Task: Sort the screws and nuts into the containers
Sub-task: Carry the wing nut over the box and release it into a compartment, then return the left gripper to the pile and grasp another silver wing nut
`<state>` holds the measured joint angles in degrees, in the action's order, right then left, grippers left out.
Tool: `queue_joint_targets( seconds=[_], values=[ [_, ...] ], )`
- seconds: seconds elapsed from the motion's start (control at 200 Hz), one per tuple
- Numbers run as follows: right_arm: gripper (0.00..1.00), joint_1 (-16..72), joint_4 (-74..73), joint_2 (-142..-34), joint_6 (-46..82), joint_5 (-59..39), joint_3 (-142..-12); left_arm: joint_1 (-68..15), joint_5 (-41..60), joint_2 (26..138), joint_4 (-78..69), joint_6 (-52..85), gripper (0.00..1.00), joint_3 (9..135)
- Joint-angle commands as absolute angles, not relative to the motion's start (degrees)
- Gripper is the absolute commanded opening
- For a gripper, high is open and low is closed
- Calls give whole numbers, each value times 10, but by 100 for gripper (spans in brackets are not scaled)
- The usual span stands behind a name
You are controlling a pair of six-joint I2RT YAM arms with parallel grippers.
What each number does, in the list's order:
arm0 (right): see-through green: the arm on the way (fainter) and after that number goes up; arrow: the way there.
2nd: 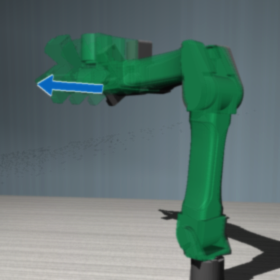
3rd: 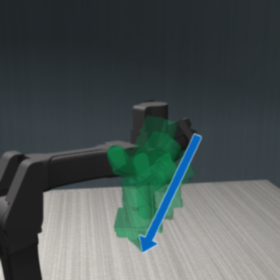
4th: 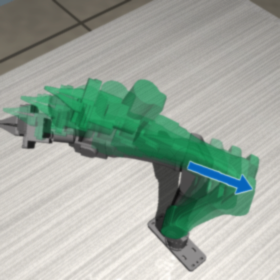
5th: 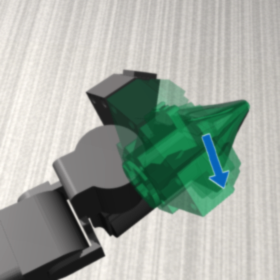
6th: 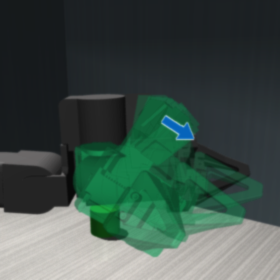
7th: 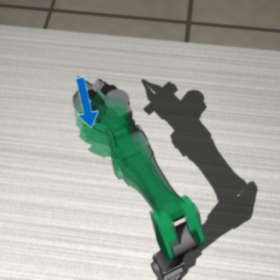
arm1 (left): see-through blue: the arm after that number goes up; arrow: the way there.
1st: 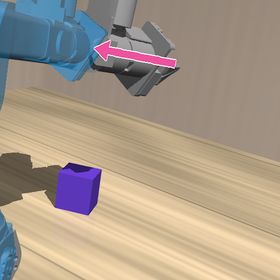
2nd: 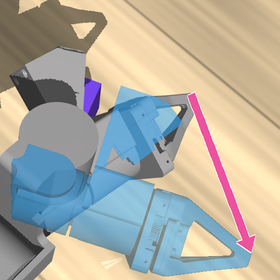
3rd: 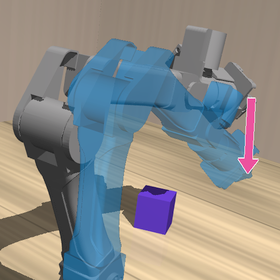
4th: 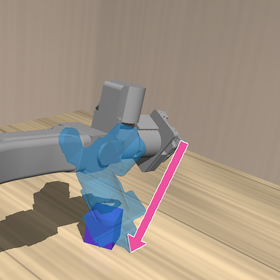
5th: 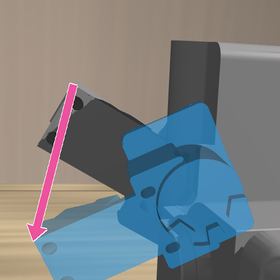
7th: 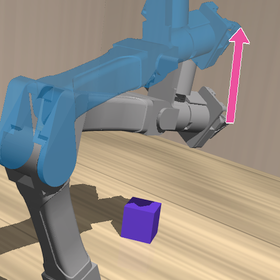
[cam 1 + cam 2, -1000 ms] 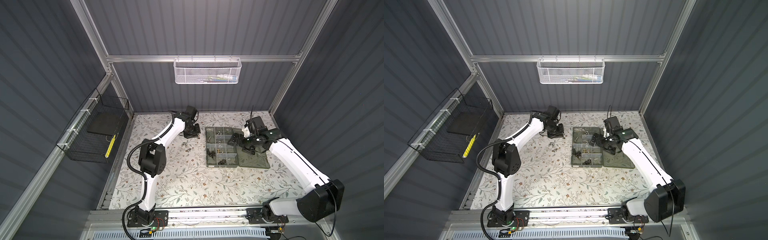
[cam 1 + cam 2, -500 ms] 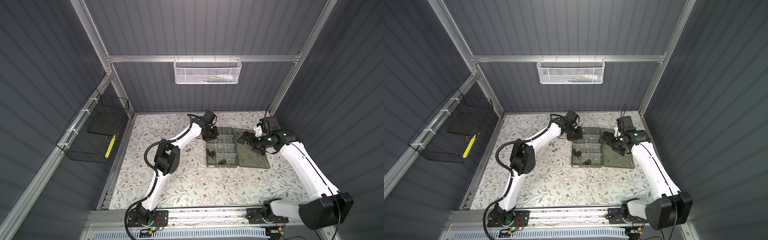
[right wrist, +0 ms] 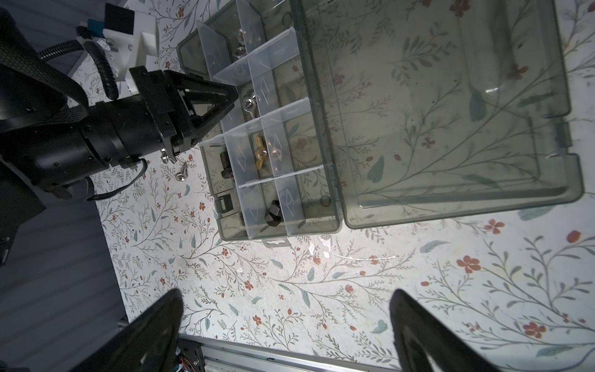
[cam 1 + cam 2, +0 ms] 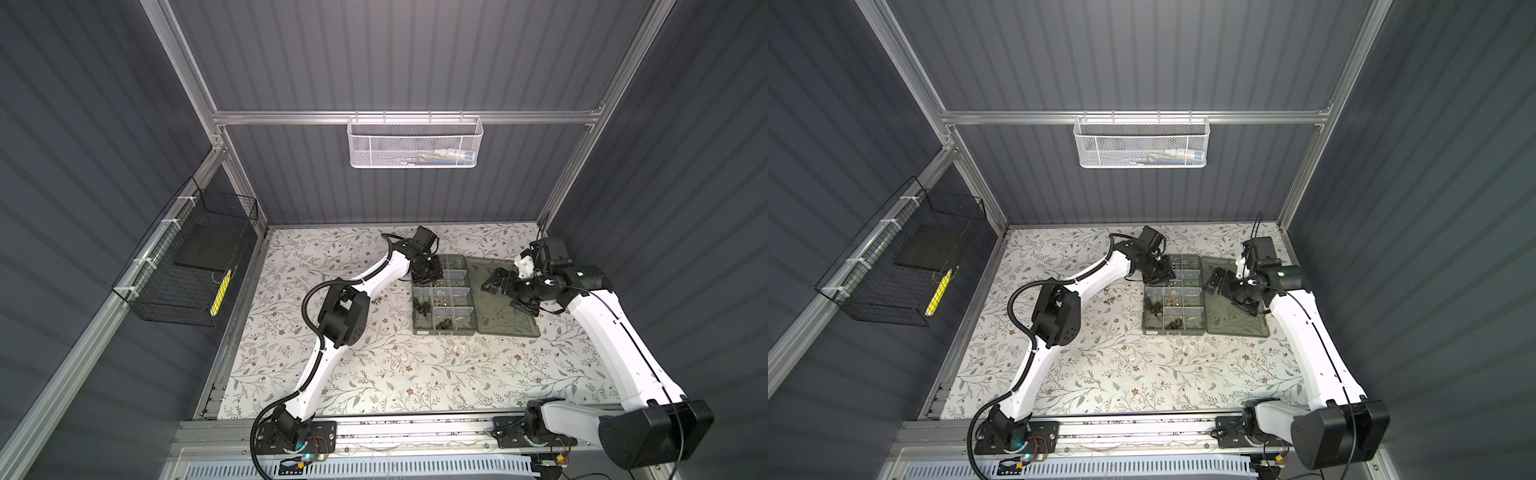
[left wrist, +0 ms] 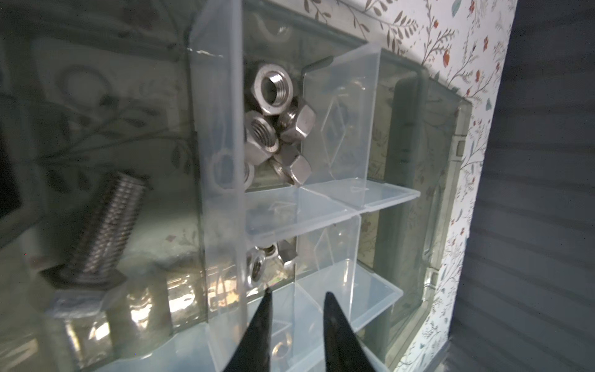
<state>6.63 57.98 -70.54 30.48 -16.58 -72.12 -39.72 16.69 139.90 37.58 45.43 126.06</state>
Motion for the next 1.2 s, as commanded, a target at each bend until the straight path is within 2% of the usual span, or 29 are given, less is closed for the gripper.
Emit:
queue_joint_targets(
  seconds=[0.0,0.055,0.205,0.335,0.48,0.64,0.75,1.036,1.196],
  values=[
    [99,63,589,-710,287,-178,-720,-391,128,1343,434,417,43,1268],
    [99,64,587,-716,287,-182,-720,-381,110,1307,451,401,49,1230],
    [99,75,575,-732,292,-180,-722,-330,78,1188,464,361,53,1076],
    [99,103,559,-743,305,-168,-723,-288,52,1141,500,304,54,1004],
    [99,157,552,-759,323,-146,-729,-286,15,1161,547,249,48,989],
    [99,188,542,-761,346,-138,-723,-283,2,1183,528,230,44,966],
    [99,192,541,-755,361,-136,-713,-283,4,1215,527,202,40,982],
    [99,197,540,-731,388,-131,-690,-283,-1,1266,528,159,39,1005],
    [99,198,542,-724,394,-127,-685,-283,5,1276,524,154,32,1001]
  ],
)
